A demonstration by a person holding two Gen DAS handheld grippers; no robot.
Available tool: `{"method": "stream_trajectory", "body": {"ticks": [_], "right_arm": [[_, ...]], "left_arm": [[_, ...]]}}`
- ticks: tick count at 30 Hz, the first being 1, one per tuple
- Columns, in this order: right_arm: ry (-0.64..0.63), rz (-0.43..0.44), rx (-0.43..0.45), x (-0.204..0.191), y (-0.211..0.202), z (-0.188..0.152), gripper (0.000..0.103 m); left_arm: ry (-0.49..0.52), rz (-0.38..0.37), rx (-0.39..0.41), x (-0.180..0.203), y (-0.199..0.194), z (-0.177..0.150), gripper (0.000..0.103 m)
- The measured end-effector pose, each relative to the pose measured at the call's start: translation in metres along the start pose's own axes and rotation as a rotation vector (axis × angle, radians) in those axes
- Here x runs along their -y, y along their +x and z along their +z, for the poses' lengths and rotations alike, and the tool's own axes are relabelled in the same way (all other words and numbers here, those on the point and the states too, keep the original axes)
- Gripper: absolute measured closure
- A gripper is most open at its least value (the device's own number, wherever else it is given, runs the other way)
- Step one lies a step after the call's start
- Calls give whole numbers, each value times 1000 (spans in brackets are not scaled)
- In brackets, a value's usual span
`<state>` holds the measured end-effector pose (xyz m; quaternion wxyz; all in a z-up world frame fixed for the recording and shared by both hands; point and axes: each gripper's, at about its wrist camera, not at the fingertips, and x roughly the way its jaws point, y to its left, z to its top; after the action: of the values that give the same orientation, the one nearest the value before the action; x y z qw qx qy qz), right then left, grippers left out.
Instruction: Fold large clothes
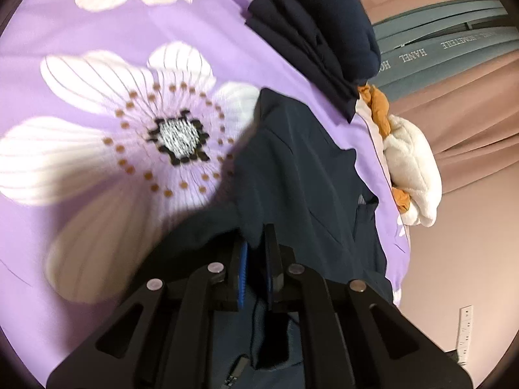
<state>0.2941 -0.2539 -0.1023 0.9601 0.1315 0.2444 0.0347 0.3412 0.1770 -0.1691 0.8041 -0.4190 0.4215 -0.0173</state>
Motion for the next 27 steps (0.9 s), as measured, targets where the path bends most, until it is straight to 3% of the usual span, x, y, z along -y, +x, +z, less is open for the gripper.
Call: {"method": "stream_trajectory", "body": {"ticks": [9, 13, 16, 19, 22, 23, 27], "right_arm": [[17, -121, -153, 24, 42, -29, 97], [111, -120, -151, 46, 35, -23, 96], [98, -141, -100, 45, 16, -16, 96], [22, -101, -57, 25, -1, -14, 96], [-75, -26, -42, -7, -5, -13, 96], [-107, 3, -48, -19, -4, -13, 96], [-227, 61, -110, -56, 18, -22, 96]], "left_arm": [[79, 99, -38, -9, 7, -2, 89], [194, 149, -44, 0, -10, -11, 93], [272, 161, -19, 12, -24, -21, 93], [339, 137, 1, 35, -31, -32, 93], [410, 117, -9, 61, -24, -46, 80], [446, 121, -12, 71, -19, -53, 74], [566, 170, -40, 97, 10, -75, 73]]}}
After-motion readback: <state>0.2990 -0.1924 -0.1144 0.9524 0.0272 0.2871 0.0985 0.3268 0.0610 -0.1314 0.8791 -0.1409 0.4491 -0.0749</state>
